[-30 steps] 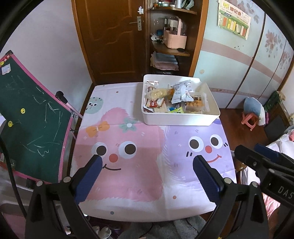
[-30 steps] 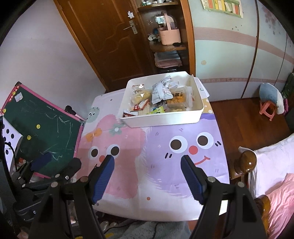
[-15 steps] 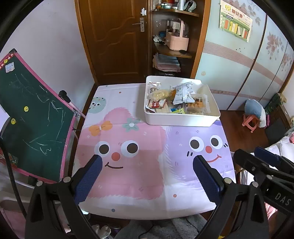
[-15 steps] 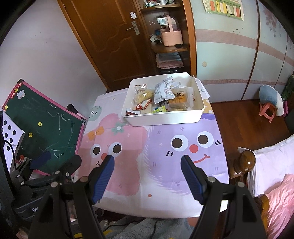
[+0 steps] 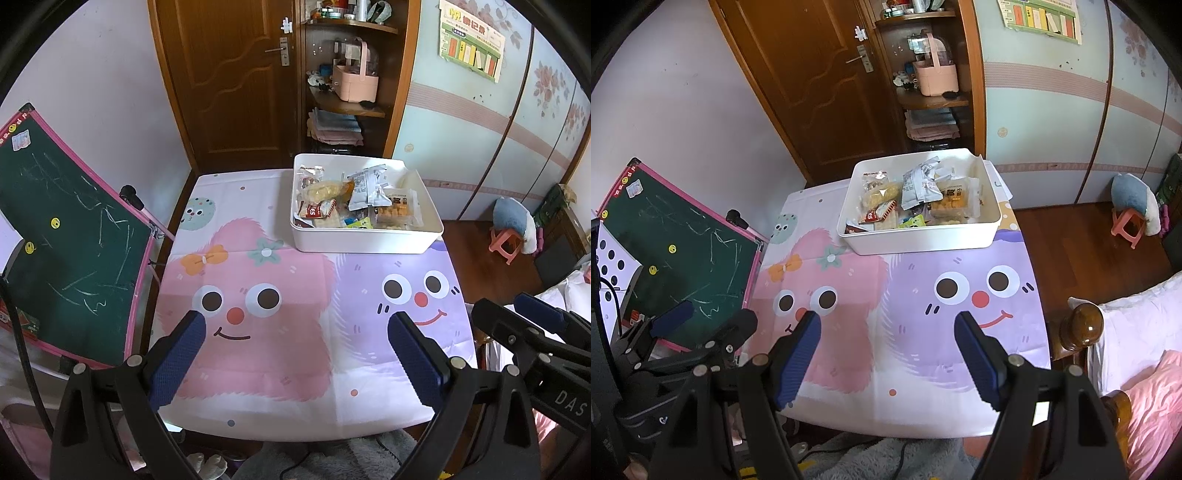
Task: Organize snacks
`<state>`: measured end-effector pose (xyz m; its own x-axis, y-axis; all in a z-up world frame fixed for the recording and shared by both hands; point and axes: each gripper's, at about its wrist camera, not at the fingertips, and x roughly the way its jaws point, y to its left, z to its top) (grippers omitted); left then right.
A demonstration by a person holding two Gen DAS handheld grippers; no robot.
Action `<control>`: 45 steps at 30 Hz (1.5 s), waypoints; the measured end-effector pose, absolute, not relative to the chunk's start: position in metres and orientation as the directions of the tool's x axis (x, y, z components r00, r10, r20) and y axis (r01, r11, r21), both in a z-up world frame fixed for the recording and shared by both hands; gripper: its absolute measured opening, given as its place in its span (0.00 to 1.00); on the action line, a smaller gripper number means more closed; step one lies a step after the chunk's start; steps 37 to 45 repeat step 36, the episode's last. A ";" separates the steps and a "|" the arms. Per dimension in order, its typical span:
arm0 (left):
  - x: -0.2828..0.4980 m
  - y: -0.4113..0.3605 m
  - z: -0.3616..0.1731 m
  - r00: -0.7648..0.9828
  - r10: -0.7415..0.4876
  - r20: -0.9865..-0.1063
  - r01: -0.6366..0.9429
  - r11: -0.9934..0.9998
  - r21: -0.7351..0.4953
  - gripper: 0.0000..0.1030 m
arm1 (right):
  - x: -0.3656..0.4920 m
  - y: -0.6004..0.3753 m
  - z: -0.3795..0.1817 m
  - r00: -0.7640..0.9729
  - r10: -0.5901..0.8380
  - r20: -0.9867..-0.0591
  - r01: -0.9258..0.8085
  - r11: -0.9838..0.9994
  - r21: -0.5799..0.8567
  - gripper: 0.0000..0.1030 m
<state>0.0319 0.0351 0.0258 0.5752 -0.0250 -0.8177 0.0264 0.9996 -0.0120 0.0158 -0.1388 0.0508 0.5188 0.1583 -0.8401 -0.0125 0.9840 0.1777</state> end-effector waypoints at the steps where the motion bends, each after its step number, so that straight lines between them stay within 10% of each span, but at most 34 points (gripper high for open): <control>1: 0.032 0.035 0.026 0.575 -0.025 -0.818 0.026 1.000 -0.013 0.96 | 0.016 -0.139 0.051 0.519 0.158 -0.840 -0.013 0.984 0.177 0.73; 45: 0.030 0.042 0.027 0.567 -0.023 -0.824 0.031 1.000 -0.007 0.96 | 0.013 -0.135 0.049 0.518 0.161 -0.840 -0.015 0.984 0.179 0.73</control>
